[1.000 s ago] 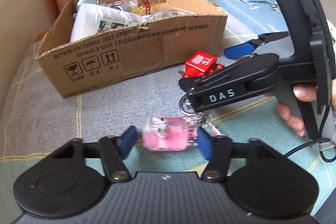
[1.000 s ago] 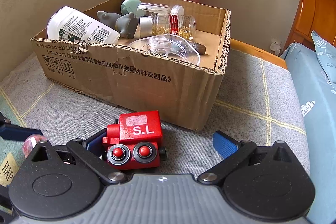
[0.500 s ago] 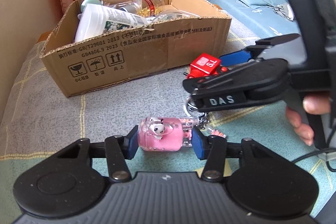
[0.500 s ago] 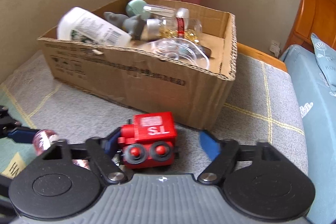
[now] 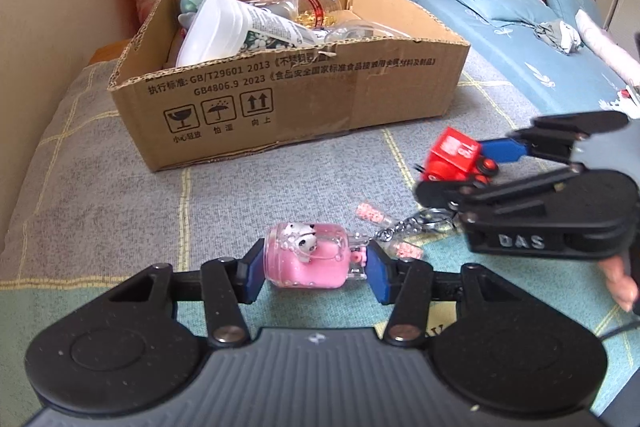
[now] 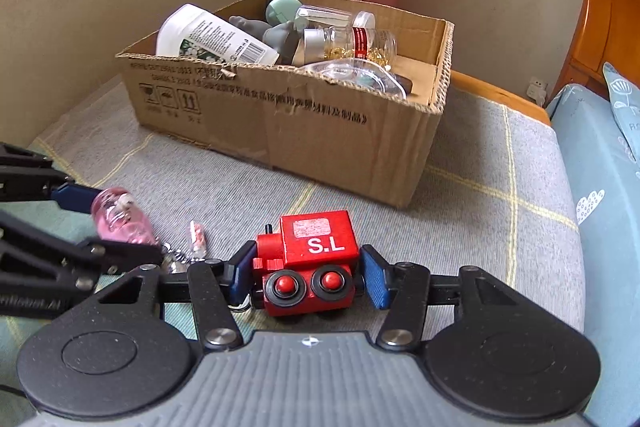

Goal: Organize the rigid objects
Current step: 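Carry keychain and red train into the box and open both tools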

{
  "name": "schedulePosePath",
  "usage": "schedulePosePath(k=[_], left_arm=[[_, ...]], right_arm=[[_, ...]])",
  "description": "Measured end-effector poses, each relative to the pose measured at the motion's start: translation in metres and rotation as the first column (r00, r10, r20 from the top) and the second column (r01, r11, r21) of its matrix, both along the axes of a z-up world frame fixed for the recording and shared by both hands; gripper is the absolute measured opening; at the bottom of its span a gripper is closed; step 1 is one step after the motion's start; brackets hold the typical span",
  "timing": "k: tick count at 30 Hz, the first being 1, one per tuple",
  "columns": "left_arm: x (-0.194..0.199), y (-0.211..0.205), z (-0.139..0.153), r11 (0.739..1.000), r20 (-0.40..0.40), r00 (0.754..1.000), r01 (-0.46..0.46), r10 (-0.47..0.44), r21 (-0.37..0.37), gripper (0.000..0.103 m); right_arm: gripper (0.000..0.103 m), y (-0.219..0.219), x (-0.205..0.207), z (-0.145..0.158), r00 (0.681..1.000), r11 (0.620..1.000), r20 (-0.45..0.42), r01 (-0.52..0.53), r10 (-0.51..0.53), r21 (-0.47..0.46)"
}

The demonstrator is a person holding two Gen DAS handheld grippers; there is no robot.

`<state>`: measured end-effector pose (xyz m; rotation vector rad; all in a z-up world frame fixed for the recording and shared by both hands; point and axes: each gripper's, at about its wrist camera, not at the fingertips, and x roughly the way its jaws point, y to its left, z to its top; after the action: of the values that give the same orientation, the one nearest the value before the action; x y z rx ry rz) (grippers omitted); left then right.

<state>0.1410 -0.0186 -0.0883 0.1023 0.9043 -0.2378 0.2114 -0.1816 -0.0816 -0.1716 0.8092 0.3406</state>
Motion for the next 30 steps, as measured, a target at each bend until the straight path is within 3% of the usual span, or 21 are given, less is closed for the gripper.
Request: schedulePosePath(k=[2,4,10,22,27,30], left_arm=[[0.003,0.005,0.0,0.998,0.015,0.999,-0.048,0.047,0.032,0.05],[0.006,0.018,0.0,0.998,-0.004,0.998,-0.066,0.066,-0.018,0.05],[0.002,0.025,-0.001,0.997,0.006,0.997,-0.072,0.072,-0.002,0.05],[0.0,0.022,-0.002,0.989,0.016,0.989,-0.144,0.144,0.027,0.061],[-0.001,0.02,0.001,0.99,0.019,0.99,-0.142,0.141,0.025,0.059],[-0.001,0.018,0.002,0.992,0.019,0.992,-0.126,0.125,0.033,0.051]], right_arm=[[0.06,-0.006,-0.005,0.001,0.999,0.999,0.001,0.032,-0.032,-0.008],[0.06,-0.013,-0.011,0.002,0.999,0.999,-0.019,0.033,-0.032,0.01],[0.06,-0.019,-0.033,0.002,0.999,0.999,-0.027,0.034,-0.034,-0.003],[0.072,-0.016,-0.035,0.001,1.0,1.0,-0.01,0.023,-0.023,-0.019],[0.071,-0.014,-0.036,0.003,1.0,0.999,-0.009,0.009,-0.009,-0.031],[0.065,-0.012,-0.036,0.003,1.0,0.999,-0.012,-0.003,0.003,-0.04]])
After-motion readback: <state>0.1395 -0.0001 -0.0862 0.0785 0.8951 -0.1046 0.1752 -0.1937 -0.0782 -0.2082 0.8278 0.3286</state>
